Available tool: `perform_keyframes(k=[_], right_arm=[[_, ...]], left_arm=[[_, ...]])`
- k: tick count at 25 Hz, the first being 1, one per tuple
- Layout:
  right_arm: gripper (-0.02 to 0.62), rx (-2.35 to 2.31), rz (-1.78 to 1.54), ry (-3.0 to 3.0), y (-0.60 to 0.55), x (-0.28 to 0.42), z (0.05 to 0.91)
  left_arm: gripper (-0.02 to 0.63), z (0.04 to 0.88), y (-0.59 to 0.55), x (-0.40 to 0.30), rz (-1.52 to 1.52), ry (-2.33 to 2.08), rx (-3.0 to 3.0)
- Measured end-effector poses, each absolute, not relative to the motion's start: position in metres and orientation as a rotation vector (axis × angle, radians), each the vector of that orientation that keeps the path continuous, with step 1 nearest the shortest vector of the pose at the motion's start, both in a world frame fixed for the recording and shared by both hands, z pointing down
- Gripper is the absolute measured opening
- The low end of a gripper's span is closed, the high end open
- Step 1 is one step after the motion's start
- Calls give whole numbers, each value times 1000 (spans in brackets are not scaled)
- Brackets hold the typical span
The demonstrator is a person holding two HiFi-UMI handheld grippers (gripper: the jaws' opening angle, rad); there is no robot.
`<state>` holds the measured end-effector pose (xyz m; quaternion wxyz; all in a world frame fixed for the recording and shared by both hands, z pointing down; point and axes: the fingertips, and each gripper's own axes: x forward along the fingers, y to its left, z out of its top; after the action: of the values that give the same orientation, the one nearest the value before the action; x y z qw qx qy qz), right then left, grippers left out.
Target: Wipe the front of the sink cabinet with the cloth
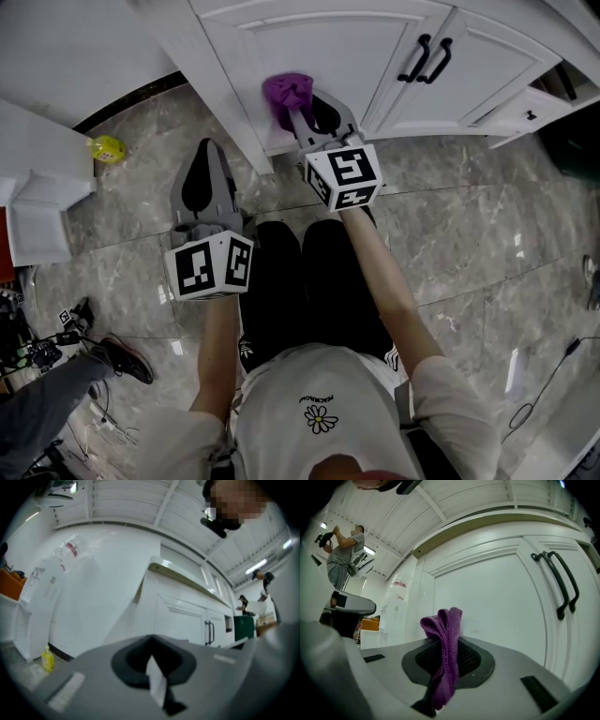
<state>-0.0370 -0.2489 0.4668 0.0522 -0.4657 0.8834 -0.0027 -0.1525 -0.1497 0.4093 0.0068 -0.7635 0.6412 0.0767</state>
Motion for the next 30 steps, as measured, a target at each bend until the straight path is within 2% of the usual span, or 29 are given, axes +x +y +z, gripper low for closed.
perform_keyframes(k=[5,13,19,30], right_arm=[[55,-1536,101,2685,-256,7,470],[55,-1832,0,2448,-268,108,480],[55,-1934,0,2353,-265,156,483],[55,-1966,-11,2323,-267,173,485]], left_arm=[[5,407,-152,-144,234,1980,-2401],[5,410,-153,-135,221,1947,-2437],[5,410,-154,-135,216,1947,-2431],[5,409,-155,-127,211,1931,-2433]])
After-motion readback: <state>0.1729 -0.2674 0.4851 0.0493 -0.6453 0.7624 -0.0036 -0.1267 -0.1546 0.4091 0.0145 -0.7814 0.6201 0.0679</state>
